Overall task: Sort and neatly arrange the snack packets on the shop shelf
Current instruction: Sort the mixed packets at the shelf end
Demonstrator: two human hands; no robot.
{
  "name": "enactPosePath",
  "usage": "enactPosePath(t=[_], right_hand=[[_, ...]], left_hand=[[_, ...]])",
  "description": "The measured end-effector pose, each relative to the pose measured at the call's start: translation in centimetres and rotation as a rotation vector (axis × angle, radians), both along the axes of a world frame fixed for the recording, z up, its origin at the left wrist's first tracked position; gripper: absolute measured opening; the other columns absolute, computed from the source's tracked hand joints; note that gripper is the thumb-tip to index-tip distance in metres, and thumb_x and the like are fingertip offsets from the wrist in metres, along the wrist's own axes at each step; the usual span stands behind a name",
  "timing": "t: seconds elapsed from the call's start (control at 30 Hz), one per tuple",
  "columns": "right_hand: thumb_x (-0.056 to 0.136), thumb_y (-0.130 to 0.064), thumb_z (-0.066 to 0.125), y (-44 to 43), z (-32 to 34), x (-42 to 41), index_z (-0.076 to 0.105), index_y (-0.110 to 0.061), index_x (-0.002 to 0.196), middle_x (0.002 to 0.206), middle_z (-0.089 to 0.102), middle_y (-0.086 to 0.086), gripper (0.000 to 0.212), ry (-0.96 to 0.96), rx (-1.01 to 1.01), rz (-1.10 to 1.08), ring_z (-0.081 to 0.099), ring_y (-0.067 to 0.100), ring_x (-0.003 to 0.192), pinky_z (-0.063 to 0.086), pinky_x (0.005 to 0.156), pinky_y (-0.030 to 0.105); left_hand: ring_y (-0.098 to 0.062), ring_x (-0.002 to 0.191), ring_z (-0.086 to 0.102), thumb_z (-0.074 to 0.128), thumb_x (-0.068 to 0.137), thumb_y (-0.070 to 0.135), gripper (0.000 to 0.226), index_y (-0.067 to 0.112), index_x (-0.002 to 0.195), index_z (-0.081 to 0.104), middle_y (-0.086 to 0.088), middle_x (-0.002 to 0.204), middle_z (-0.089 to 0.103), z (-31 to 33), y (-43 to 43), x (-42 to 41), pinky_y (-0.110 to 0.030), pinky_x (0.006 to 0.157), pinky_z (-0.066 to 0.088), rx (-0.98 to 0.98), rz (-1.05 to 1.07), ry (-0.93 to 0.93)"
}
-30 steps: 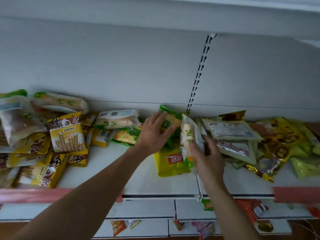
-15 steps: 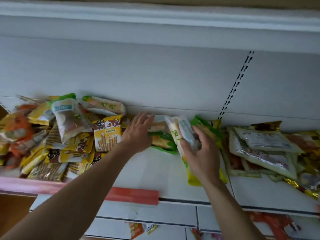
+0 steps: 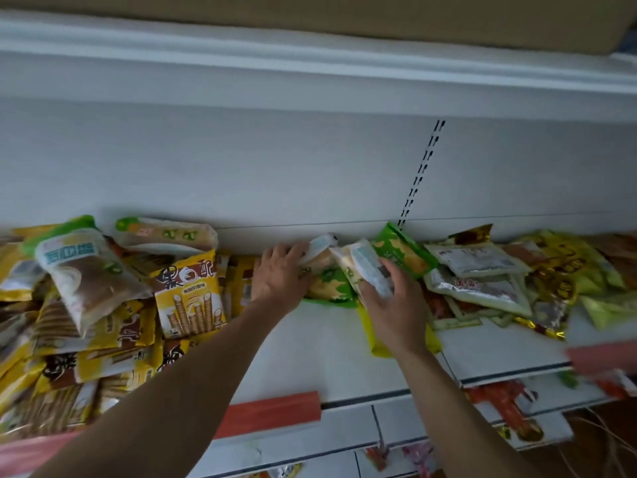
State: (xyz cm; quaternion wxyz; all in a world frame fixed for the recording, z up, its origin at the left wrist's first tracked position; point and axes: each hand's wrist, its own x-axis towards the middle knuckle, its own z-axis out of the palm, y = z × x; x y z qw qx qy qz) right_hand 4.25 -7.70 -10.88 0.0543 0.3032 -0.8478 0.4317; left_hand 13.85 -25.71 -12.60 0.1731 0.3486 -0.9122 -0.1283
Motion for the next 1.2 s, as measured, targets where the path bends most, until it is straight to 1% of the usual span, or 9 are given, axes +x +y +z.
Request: enactPosePath(t=[0.2,0.33,0.53,0.67,0.77,0.83,0.97,1.07,1.2], right_hand=[[0.08,-0.017,0.075,-2.4,1.9,0.0,0.06,-0.007,0.125,0.112,0.064,0.01,0.049,0.224,-0.082,-0.006,0.057,0.03,0.1,0.048,0.085,0.043],[0.086,-0.026,0.069,-4.0,2.2,-1.3,0.054,-0.01,0.135,0.127,0.057,0.014,0.053,0.315,0.163,0.047,0.053,0.036,0.113,0.044,0.091,0.047],[0.091,-0.04,0.06,-5.1,1.3,-2.2,0.04,-0.021,0.146,0.141,0.044,0.008,0.061,0.216,0.347,0.074,0.044,0.034,0.124,0.041,0.095,0.045],[0.09,-0.043,0.059,-4.6,1.2,-2.3,0.041,-0.018,0.145,0.14,0.046,0.011,0.063,0.213,0.309,0.09,0.042,0.037,0.126,0.039,0.099,0.047],[0.09,-0.044,0.058,-4.3,1.4,-1.9,0.041,-0.014,0.145,0.14,0.047,0.015,0.065,0.265,0.279,0.087,0.043,0.037,0.127,0.036,0.103,0.048],[0.09,-0.039,0.063,-4.5,1.8,-1.3,0.045,-0.008,0.142,0.14,0.049,0.019,0.064,0.338,0.235,0.094,0.044,0.039,0.128,0.032,0.106,0.048],[0.084,-0.023,0.07,-4.7,2.6,0.2,0.058,0.0,0.129,0.132,0.056,0.022,0.052,0.439,0.108,0.135,0.05,0.041,0.124,0.038,0.103,0.052],[0.083,-0.012,0.072,-5.5,2.3,2.8,0.06,-0.001,0.128,0.134,0.056,0.019,0.048,0.427,0.0,0.295,0.05,0.038,0.126,0.041,0.104,0.049],[0.088,-0.013,0.069,-8.2,1.5,7.5,0.047,-0.005,0.141,0.143,0.049,0.013,0.058,0.024,0.006,0.557,0.045,0.026,0.134,0.036,0.111,0.04]], left_hand=[[-0.032,0.126,0.04,0.055,0.092,0.051,0.057,0.025,0.142,0.046,-0.007,0.138,0.048,0.3,1.2,-0.9,-0.04,0.104,0.033,0.238,-0.01,0.109],[-0.024,0.133,0.04,0.061,0.092,0.032,0.058,0.023,0.146,0.041,-0.003,0.146,0.043,1.3,1.8,-0.7,-0.033,0.11,0.033,0.415,-0.139,0.177],[-0.03,0.118,0.056,0.062,0.088,0.016,0.041,0.008,0.128,0.061,-0.011,0.13,0.059,4.5,1.3,4.3,-0.044,0.097,0.049,0.078,-0.114,0.43],[-0.034,0.137,0.04,0.061,0.081,0.023,0.05,0.01,0.129,0.06,-0.012,0.138,0.054,5.8,0.2,8.5,-0.051,0.113,0.031,-0.249,0.039,0.368],[-0.03,0.146,0.018,0.061,0.083,0.039,0.069,0.019,0.145,0.038,-0.007,0.153,0.035,5.6,-1.5,11.5,-0.047,0.121,0.005,-0.211,0.201,0.044],[-0.026,0.144,0.024,0.06,0.085,0.044,0.071,0.021,0.147,0.035,-0.003,0.151,0.037,4.9,-2.1,12.3,-0.046,0.121,0.003,-0.138,0.22,-0.071],[-0.027,0.128,0.044,0.062,0.085,0.042,0.061,0.025,0.141,0.045,-0.001,0.136,0.054,3.6,-1.2,11.8,-0.041,0.109,0.024,-0.16,0.176,-0.064],[-0.027,0.123,0.049,0.067,0.083,0.039,0.059,0.024,0.138,0.05,0.0,0.13,0.059,2.9,-0.6,11.8,-0.042,0.103,0.029,-0.156,0.124,0.013],[-0.026,0.126,0.047,0.071,0.081,0.037,0.06,0.024,0.136,0.053,0.001,0.132,0.058,3.2,-0.5,12.5,-0.041,0.105,0.028,-0.139,0.111,0.125]])
